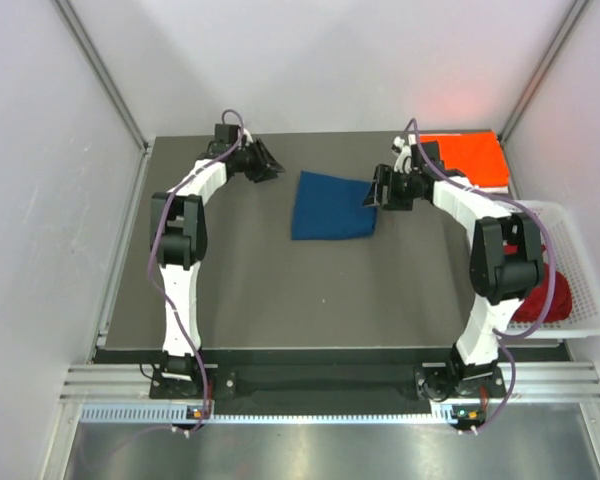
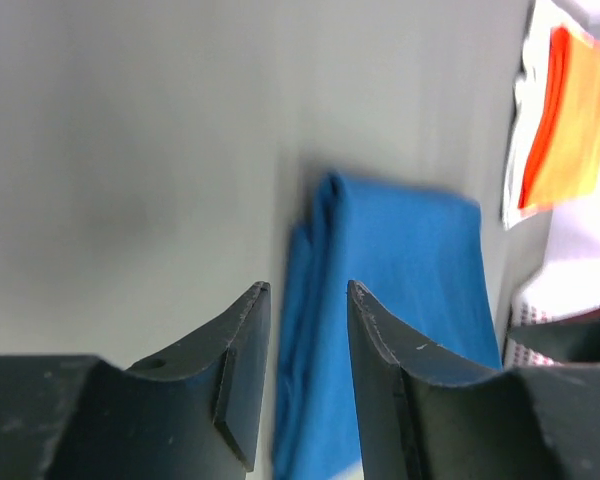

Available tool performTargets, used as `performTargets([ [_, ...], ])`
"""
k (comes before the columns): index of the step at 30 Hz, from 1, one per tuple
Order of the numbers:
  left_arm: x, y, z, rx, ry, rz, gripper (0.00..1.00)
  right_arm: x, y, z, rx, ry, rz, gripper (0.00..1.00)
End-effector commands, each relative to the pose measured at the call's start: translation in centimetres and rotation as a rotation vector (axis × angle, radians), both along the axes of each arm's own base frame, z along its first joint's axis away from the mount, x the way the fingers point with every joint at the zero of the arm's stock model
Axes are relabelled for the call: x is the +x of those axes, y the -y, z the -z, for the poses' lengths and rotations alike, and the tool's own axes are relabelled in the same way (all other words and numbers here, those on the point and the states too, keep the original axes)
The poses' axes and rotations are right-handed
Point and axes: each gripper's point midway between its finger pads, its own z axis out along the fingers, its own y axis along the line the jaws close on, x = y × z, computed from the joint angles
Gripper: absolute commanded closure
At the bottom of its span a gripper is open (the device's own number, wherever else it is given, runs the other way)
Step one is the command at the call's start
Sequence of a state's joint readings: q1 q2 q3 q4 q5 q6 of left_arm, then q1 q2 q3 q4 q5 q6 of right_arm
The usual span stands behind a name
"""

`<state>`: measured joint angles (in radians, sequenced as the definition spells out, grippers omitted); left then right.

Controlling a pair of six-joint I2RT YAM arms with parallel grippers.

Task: Fold and stack the t-shirts
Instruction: Fold the tshirt

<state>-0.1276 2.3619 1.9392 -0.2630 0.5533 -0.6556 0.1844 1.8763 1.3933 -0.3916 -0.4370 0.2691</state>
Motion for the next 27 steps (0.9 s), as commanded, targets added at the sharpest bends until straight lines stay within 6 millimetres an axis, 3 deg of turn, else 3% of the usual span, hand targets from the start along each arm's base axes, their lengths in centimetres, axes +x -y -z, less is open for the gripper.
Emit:
performTargets([
  [1, -3.0, 3.2, -5.2, -0.02, 0.108, 0.119, 0.59, 0.0, -1.3, -3.6, 0.118, 0.128, -0.075, 0.28],
  [6, -6.0, 5.0, -2.2, -0.034, 0.048, 0.172, 0.59, -0.7, -2.1, -2.2, 0.19, 0.115, -0.06, 0.28],
  [10, -7.2, 5.9, -0.4, -0.046, 0.008, 0.192, 0.6, -0.5, -2.4, -1.3, 0.23, 0.102, -0.027, 0.27],
  [19, -7.5, 6.6, 1.3, -0.049, -0.022, 0.202, 0.6, 0.2, -2.8, -0.5, 0.268, 0.109, -0.003, 0.3],
  [27, -7.6, 7.0, 2.5, -0.053, -0.042, 0.211, 0.6, -0.9, -2.5, 1.7, 0.266, 0.036, 0.035, 0.34],
])
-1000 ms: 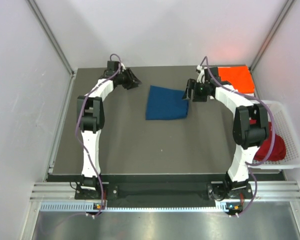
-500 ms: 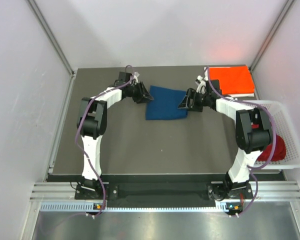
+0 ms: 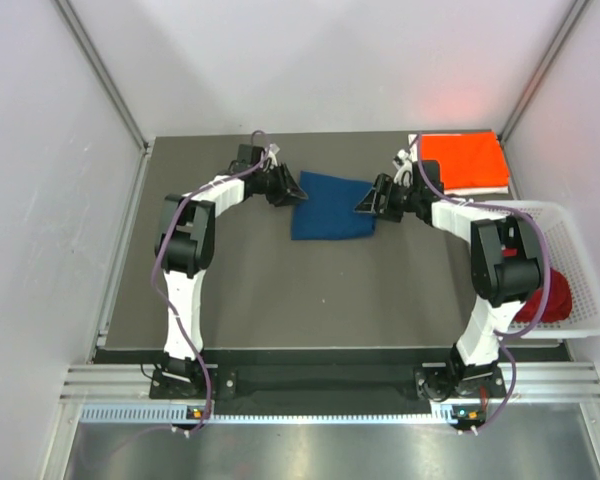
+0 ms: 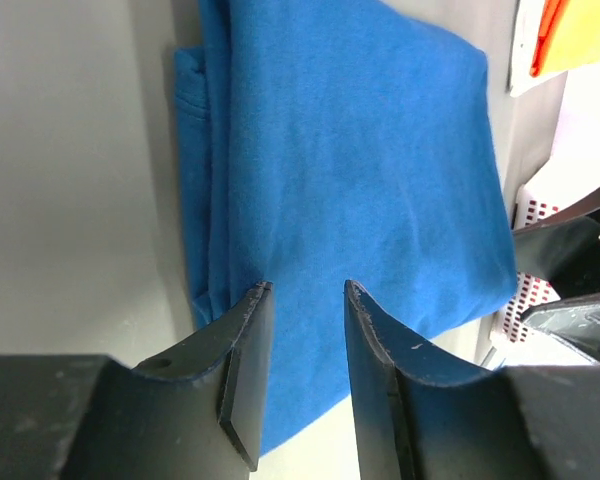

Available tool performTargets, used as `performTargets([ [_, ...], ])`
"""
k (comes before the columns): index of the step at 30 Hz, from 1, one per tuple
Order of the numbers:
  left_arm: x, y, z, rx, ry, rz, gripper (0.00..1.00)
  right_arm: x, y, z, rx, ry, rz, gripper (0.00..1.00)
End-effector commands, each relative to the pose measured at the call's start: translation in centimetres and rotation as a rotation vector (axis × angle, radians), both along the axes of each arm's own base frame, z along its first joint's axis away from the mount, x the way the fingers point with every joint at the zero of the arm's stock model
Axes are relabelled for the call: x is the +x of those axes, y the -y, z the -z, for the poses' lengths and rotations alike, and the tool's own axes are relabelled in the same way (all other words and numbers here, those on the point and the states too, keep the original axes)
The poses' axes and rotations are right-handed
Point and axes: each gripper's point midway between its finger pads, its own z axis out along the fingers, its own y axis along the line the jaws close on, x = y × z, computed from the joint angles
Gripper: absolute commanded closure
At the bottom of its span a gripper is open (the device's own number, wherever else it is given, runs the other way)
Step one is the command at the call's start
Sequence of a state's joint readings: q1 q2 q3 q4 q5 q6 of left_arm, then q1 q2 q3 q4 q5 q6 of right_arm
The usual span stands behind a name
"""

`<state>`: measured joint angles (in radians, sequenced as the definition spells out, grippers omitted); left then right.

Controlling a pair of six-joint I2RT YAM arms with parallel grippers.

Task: Fold and stack the t-shirts
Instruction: Fold the tshirt

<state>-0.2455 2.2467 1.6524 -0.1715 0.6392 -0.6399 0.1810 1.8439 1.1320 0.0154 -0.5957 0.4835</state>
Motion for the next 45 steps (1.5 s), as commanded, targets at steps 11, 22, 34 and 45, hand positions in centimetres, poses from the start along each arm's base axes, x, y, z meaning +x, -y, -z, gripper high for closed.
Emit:
performTargets([
  [11, 0.4, 0.7, 0.2, -0.025, 0.029, 0.016, 0.61, -0.1, -0.3, 1.7, 0.028, -0.02, 0.023, 0.33],
  [22, -0.2, -0.2, 2.8, 0.053, -0.018, 0.008, 0.61, -2.1, 0.8, 5.1, -0.042, -0.075, 0.033, 0.79],
  [34, -0.6, -1.6, 3.1, 0.146, -0.039, 0.016, 0.59, -3.1, 1.8, 5.9, -0.08, -0.115, 0.071, 0.76],
  [45, 1.0, 0.0, -5.5, 0.042, 0.112, 0.04, 0.56, 0.9, 3.9, 1.0, -0.059, -0.021, 0.142, 0.47],
])
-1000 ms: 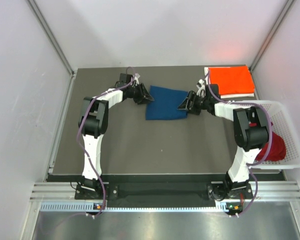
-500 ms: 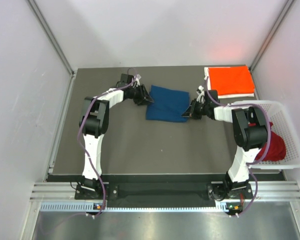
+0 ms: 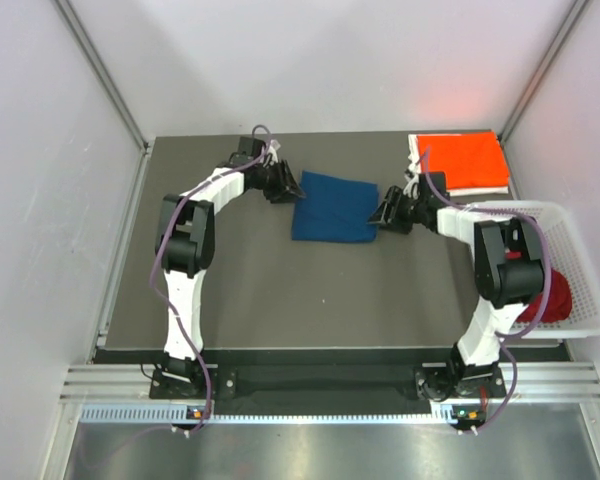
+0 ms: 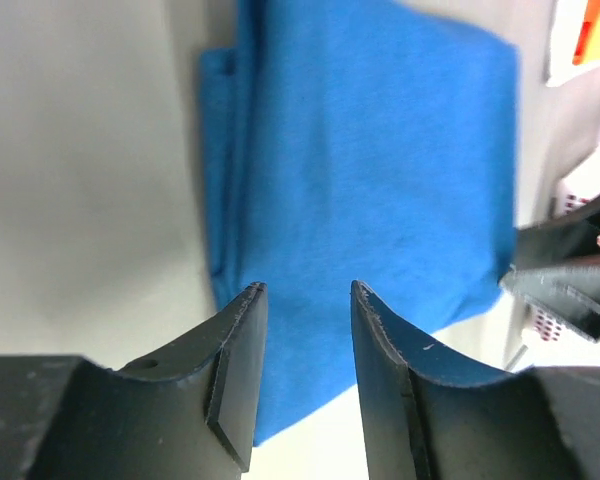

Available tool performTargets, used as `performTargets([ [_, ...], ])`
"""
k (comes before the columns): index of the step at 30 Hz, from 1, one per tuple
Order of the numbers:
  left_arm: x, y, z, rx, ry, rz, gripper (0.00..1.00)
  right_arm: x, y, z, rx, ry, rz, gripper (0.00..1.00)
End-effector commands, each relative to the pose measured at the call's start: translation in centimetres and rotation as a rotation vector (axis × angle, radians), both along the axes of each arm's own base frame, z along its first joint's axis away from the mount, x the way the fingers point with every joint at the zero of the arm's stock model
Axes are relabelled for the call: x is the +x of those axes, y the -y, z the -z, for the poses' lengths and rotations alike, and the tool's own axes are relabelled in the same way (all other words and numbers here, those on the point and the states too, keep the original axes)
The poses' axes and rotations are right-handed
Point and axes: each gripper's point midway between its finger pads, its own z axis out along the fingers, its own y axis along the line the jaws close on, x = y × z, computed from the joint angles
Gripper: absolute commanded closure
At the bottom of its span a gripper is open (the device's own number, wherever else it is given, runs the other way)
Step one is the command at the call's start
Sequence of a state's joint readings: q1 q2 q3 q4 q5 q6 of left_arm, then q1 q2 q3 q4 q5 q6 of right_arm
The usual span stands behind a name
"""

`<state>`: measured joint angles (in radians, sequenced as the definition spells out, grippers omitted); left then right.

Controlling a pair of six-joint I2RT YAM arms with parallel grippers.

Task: Fold and stack the t-shirts
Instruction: Fold the tshirt

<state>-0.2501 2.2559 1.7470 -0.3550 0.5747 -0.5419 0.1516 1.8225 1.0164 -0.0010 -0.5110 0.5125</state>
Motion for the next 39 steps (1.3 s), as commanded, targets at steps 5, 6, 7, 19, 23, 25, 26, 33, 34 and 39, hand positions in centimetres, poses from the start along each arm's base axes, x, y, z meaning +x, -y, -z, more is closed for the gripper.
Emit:
performTargets([
  [5, 2.9, 2.0, -3.7, -0.109, 0.122, 0.045, 0.56, 6.3, 1.1, -3.9, -0.017, 0.127, 0.036, 0.48],
  [6, 3.6, 2.3, -3.1, -0.122, 0.129, 0.045, 0.56, 6.8, 1.1, -3.9, -0.017, 0.128, 0.037, 0.47],
  [7, 4.1, 2.4, -3.0, -0.128, 0.13, 0.042, 0.56, 7.6, 1.1, -4.4, -0.012, 0.144, 0.038, 0.48],
  [19, 9.7, 3.6, -1.1, -0.219, 0.149, -0.027, 0.56, 12.1, 1.1, -1.7, -0.027, 0.168, 0.064, 0.53],
  [23, 10.0, 3.6, -0.3, -0.214, 0.152, -0.034, 0.56, 12.4, 1.9, -1.4, -0.062, 0.197, 0.109, 0.78],
  [25, 9.9, 3.5, 0.3, -0.211, 0.139, -0.035, 0.56, 12.2, 2.3, -1.0, -0.079, 0.198, 0.124, 0.83],
  [26, 9.7, 3.6, 0.3, -0.218, 0.131, -0.027, 0.56, 12.2, 2.4, -1.5, -0.081, 0.208, 0.124, 0.83],
  [33, 9.0, 2.3, -5.6, -0.171, 0.194, -0.023, 0.55, 10.0, 2.9, -5.4, -0.126, 0.176, 0.085, 0.55],
  [34, 8.5, 2.0, -6.2, -0.158, 0.191, -0.02, 0.54, 10.0, 2.7, -6.5, -0.128, 0.188, 0.072, 0.53],
  [39, 6.4, 1.0, -8.1, -0.111, 0.219, -0.017, 0.52, 7.3, 1.0, -9.3, -0.084, 0.178, -0.023, 0.62],
])
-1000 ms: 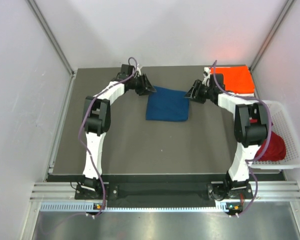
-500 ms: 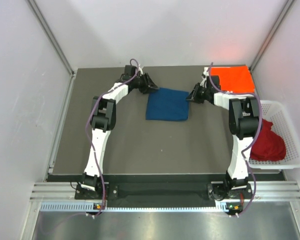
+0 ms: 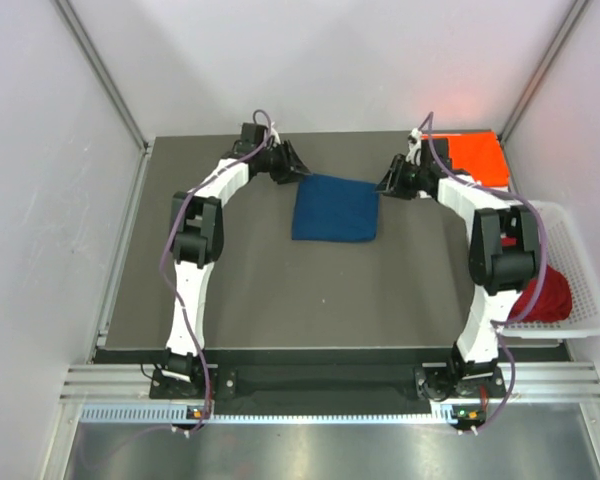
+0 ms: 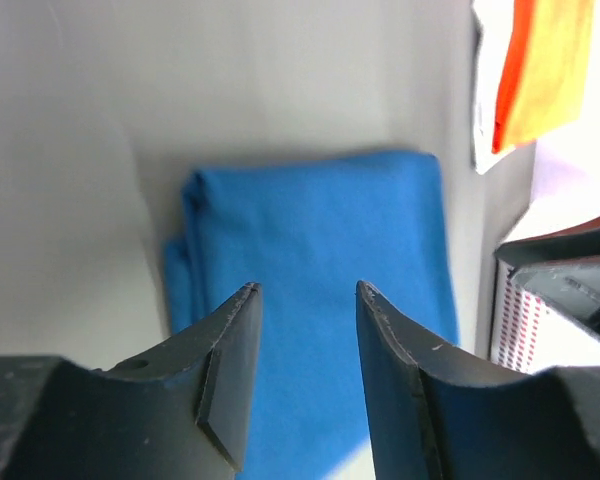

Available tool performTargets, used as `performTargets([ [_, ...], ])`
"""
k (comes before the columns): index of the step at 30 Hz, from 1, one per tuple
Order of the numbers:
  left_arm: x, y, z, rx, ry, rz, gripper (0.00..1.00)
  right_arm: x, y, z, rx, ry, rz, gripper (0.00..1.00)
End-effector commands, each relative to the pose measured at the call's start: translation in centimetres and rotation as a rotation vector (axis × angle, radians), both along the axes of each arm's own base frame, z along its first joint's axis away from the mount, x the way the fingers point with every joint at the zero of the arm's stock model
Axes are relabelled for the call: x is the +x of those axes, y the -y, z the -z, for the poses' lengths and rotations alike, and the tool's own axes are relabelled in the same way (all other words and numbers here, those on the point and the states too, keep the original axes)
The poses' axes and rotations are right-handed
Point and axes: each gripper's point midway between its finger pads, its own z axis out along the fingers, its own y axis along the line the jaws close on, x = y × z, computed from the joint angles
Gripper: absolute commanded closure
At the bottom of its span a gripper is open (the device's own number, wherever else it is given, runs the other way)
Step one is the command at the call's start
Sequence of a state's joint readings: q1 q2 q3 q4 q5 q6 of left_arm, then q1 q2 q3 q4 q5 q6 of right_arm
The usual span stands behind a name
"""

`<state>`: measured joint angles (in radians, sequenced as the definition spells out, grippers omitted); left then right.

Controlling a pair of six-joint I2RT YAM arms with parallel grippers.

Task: Fold and stack the t-shirts
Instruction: Fold the tshirt

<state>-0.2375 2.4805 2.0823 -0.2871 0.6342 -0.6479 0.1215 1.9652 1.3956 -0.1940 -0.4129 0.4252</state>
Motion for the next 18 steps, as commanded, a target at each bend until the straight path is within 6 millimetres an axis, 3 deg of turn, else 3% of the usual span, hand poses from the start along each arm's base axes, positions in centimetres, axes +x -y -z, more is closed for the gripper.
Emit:
performTargets([
  [1, -1.1, -1.3, -6.5, 0.026, 0.124, 0.008, 0.52, -1.6, -1.8, -5.7, 0.054, 0.074, -0.107, 0.67],
  [3, -2.0, -1.4, -5.8, 0.03, 0.111, 0.017, 0.52, -2.4, -3.2, -6.4, 0.103, 0.079, -0.146, 0.82],
  [5, -2.7, -0.7, -5.6, -0.012, 0.102, 0.041, 0.52, -3.4, -4.7, -6.2, 0.192, 0.075, -0.199, 0.89],
  [7, -3.4, -0.5, -3.9, -0.02, 0.059, 0.054, 0.52, -4.7, -5.9, -5.3, 0.267, 0.062, -0.268, 0.9],
  [14, -3.5, -1.0, 1.5, 0.003, -0.022, 0.035, 0.49, -8.6, -6.8, 4.0, 0.355, -0.11, -0.336, 0.9],
  [18, -2.6, -1.5, 4.3, 0.007, -0.071, 0.017, 0.49, -9.8, -5.4, 6.6, 0.278, -0.151, -0.317, 0.9],
])
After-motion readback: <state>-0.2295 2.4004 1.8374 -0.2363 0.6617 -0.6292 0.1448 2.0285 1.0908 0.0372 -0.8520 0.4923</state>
